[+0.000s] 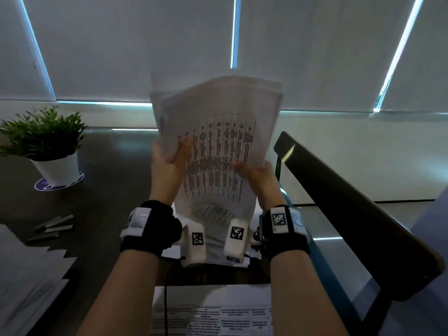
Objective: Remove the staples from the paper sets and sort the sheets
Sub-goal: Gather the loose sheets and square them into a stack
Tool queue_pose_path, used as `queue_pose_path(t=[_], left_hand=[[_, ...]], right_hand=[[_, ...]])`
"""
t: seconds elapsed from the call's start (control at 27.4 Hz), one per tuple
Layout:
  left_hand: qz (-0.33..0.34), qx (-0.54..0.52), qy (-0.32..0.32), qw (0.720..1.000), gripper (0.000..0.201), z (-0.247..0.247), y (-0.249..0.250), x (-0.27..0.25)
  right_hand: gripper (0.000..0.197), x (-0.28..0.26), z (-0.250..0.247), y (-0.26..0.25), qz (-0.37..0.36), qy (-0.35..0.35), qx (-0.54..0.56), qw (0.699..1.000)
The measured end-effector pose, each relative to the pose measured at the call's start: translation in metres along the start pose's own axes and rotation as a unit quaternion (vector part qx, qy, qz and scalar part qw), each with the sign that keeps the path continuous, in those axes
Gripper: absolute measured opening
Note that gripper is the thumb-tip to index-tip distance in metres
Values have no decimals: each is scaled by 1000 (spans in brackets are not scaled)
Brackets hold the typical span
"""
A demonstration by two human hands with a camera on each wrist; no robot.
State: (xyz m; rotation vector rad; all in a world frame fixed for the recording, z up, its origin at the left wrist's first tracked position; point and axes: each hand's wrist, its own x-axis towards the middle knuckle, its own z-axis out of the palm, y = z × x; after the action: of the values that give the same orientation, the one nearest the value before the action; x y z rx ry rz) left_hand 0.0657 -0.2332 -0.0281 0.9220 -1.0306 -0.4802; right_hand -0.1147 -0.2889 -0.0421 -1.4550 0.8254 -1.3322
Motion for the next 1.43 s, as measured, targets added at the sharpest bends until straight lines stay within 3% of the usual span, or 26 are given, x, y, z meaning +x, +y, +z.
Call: queue_pose_path(t=[0.04,0.15,0.22,0.29,0.33,0.4,0.48,0.55,0.62,0.66,0.73,0.77,0.84,0.91,1.02,1.13,1.21,1.32,1.43], left_hand=[[-2,-11,3,1000,78,-2,3,0],[53,-34,11,998,38,0,22,5],[54,-37,1,998,32,-2,19,5],[-17,12,-49,999,36,-9,-2,2],[-44,46,-43,997,34,-16,-16,2],[-60,57,19,996,33,-24,-30,7],[-49,-17,110,993,21,-21,-21,8],[-129,-118,132,976,18,-17,-26,8],[-224,-144,73,961,25,-15,-39,3],[-241,-133,49,960,29,-15,-44,0],[-250,-119,53,960,18,-23,-47,-2],[-228,-132,75,962,15,-31,-46,0],[-159,-129,90,975,30,-54,-45,6],[-103,-41,50,993,40,-74,-43,12],[-55,112,3,992,32,-78,-36,20],[-77,115,27,990,22,-64,-41,12],[-116,103,57,986,21,-55,-52,8],[-69,78,74,992,19,-41,-36,12],[-61,52,59,995,21,-47,-28,19]], right_hand=[[38,-2,-1,0,11,8,-7,1000],[20,5,-7,-15,-20,-4,18,1000],[15,8,-7,-11,-27,-35,27,999],[26,5,-4,15,67,-36,-38,996],[32,3,-3,29,115,-21,-73,990],[37,6,-10,51,140,28,-67,987],[62,8,-17,56,159,58,-14,985],[81,8,-17,54,226,23,109,968],[57,6,-9,49,228,-20,191,955],[43,7,-9,47,212,-19,181,960],[34,8,-19,40,174,32,125,976],[34,9,-32,39,149,60,97,982],[34,10,-55,37,88,85,56,991],[30,5,-70,33,42,86,36,995],[31,1,-75,24,14,59,63,996],[40,-1,-76,31,58,6,53,997],[37,-3,-71,39,84,7,58,995],[32,3,-68,32,56,43,54,996],[40,4,-76,23,35,16,87,995]])
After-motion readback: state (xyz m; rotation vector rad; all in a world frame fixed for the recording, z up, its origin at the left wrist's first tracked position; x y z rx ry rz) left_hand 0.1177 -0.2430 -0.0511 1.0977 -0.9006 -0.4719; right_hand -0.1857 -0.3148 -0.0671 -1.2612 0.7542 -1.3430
